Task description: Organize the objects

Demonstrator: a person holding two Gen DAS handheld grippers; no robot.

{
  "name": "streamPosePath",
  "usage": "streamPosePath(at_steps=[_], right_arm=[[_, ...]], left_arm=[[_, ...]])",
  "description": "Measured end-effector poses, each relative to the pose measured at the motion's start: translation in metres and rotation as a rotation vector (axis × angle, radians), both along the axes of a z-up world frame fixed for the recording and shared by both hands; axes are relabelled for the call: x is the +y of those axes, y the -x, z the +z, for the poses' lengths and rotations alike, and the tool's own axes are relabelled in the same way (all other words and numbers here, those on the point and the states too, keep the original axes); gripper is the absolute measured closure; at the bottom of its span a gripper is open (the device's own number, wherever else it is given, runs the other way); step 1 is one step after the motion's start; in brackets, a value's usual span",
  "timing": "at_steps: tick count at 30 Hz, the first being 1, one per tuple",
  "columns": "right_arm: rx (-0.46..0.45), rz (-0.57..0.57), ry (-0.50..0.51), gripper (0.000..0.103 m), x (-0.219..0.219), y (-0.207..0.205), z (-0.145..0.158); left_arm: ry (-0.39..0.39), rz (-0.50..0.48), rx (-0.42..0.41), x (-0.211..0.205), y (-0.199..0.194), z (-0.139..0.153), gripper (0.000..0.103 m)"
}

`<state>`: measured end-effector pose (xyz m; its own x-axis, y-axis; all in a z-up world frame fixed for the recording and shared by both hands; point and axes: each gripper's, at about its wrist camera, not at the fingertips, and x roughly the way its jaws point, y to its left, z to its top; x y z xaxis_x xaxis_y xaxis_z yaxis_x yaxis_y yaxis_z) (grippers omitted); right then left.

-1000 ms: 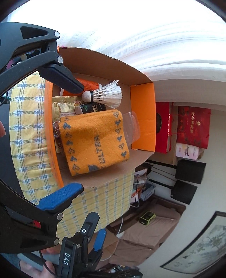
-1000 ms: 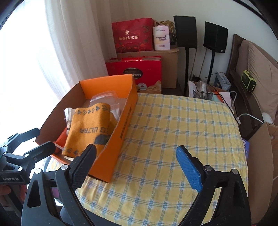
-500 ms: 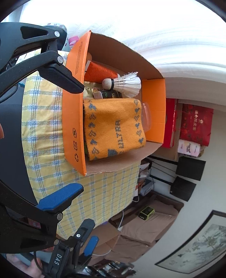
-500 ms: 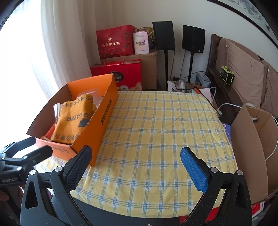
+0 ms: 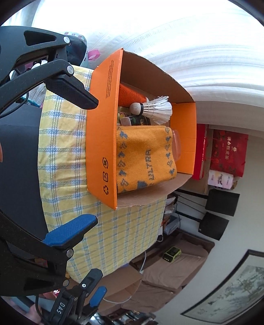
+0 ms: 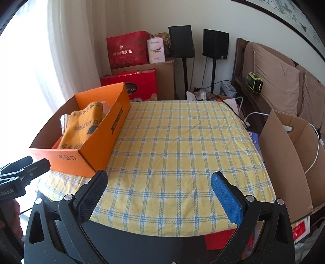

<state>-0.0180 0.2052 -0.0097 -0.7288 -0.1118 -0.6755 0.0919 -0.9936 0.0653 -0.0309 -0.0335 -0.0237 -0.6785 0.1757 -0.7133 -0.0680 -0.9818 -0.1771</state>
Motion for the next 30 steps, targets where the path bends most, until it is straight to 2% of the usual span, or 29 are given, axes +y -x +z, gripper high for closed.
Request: streamPosePath(at_steps=[8,30], right_arm=[[0.035,-0.006,-0.024,0.000,0.000,-0.017,0.009],[0.044,-0.009,-0.027,0.000,0.000,-0.019,0.010]], left_arm=[[0.015,-0.011,0.009,0.007,-0.002,0.004,0.000],[0.060,-0.001,0.025,0.014,-0.006,0.011,0.000]])
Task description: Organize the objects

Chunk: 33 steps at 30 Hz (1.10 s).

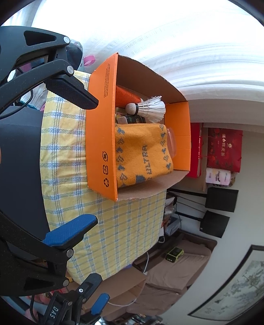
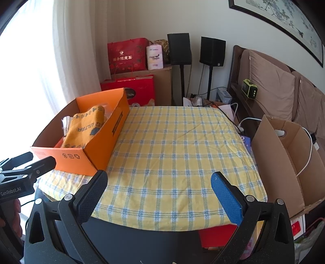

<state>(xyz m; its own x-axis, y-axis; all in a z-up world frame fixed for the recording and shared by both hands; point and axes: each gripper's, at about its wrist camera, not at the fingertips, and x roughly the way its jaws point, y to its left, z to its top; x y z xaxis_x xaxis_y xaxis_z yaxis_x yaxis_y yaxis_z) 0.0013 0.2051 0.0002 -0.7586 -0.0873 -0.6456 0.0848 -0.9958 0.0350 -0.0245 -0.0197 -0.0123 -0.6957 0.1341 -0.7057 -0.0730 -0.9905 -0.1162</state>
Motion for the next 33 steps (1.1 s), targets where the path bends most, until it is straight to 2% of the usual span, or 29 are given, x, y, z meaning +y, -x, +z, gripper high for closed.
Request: streamPosePath(at_steps=[15,22,33], right_arm=[[0.004,-0.004,0.005,0.000,0.0001,-0.0009,0.0000],[0.003,-0.011,0.010,0.000,0.0022,-0.0016,0.0003],[0.006,-0.008,0.008,0.000,0.0027,-0.0022,0.0003]], left_arm=[[0.017,0.007,0.004,0.0004,0.0000,0.0018,0.000],[0.002,0.002,0.000,0.0007,-0.0003,0.0000,0.000],[0.028,0.017,0.013,0.0011,-0.0008,0.0025,0.000]])
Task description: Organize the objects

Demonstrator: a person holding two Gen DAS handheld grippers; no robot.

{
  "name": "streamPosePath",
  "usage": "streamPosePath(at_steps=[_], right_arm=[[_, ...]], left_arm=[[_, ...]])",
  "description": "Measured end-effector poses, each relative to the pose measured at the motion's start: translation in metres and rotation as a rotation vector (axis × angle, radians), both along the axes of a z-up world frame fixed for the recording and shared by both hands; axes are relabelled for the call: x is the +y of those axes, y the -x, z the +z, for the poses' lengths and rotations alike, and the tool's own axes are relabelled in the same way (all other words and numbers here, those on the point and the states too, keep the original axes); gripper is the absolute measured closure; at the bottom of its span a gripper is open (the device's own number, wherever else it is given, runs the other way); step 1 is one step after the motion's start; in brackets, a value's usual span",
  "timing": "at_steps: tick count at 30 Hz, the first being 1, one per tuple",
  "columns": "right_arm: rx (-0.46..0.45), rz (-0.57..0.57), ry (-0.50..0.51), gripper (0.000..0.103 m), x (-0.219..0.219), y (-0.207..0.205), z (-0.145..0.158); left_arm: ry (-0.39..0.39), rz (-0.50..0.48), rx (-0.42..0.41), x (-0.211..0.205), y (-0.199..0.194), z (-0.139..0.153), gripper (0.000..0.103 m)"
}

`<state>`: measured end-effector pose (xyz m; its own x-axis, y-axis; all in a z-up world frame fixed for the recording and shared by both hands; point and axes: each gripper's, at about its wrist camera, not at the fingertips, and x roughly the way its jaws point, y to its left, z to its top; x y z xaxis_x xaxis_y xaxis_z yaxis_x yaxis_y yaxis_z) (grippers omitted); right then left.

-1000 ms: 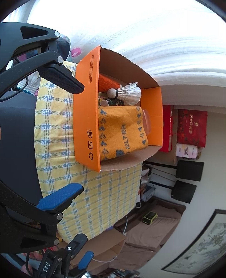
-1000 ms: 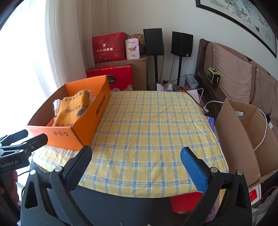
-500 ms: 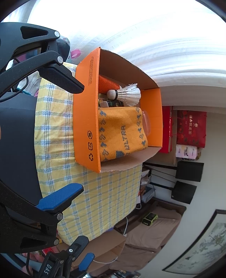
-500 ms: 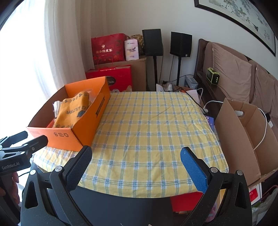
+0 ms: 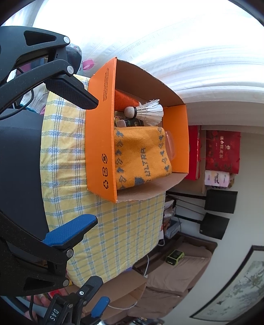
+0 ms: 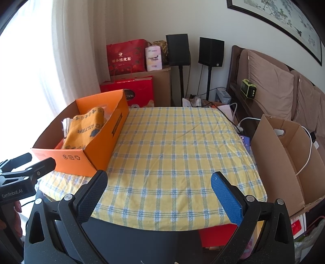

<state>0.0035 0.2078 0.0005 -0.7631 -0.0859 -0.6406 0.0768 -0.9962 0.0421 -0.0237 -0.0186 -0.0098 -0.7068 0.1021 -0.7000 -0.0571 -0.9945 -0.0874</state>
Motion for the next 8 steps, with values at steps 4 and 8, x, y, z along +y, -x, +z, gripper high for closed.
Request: streamPosePath(at_steps=[4,8], right_arm=[[-0.001,-0.002,0.002,0.000,0.0003,-0.0003,0.0001],[-0.002,0.000,0.001,0.000,0.0004,-0.0001,-0.0001]], left_arm=[[0.007,0.006,0.008,-0.0010,-0.0011,0.0011,0.000],[0.011,0.000,0.011,0.0005,-0.0014,0.0012,0.000]])
